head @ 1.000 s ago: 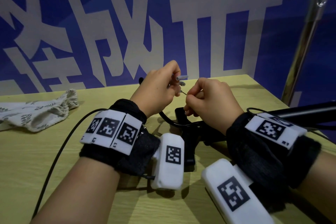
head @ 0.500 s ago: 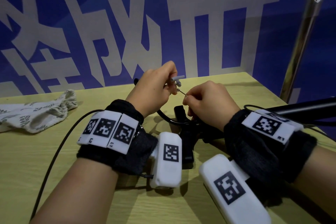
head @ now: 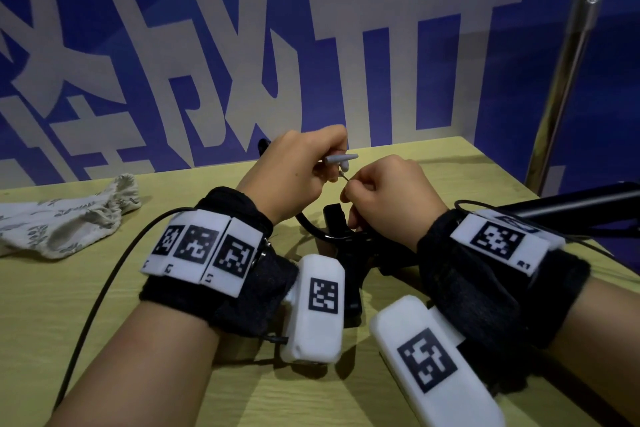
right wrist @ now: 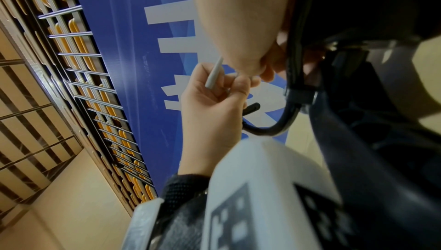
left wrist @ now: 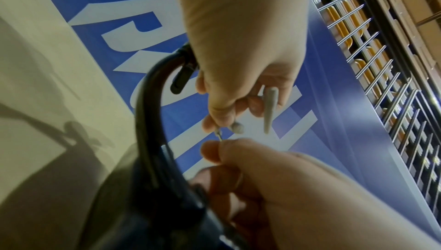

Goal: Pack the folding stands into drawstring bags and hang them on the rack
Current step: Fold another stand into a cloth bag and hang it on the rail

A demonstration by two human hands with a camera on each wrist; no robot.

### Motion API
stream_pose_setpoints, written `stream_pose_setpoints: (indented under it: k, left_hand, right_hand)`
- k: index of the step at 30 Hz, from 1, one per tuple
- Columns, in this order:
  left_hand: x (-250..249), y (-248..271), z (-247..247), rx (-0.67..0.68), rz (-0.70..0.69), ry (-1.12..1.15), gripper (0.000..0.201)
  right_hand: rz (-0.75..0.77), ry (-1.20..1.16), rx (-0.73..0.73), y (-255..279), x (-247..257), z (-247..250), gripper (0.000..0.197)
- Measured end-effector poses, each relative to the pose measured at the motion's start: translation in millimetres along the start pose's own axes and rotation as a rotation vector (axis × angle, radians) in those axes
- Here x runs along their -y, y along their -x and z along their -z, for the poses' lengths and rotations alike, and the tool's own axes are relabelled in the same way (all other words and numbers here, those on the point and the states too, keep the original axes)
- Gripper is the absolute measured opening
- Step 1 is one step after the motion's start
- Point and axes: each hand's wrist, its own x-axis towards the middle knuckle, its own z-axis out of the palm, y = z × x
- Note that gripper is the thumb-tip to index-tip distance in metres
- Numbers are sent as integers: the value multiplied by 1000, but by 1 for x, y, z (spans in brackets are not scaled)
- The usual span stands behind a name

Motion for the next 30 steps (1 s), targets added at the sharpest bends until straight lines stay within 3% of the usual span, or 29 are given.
stream_pose_setpoints:
  k: [4,8,14,16,19,24,30]
  left_hand:
    - [-2,-1,-4,13,3,46,41]
    - [1,0,-8,-55,98,92,16]
    - [3,4,-10,-50,230,187,20]
    - [2,5,-10,-2,222,176,15]
    - [0,5,-12,53,182,166,27]
    - [-1,2,-13,21,149,170,21]
    - [-3,5,-10,22,121,163,42]
  right_hand:
    - [11,-26,-12,-4,-3,-2,31]
    - [8,-86,36,-3,-1,-3,28]
    - [-31,-137,51,-1,1,-2,22]
    - [-54,-145,41,-3,-2,-1,23]
    - [-83,-160,48,-3,-3,-1,28]
    - [-79,-105,90,-4,0,-1,35]
    - [-73,-47,197,-2,1,-2,35]
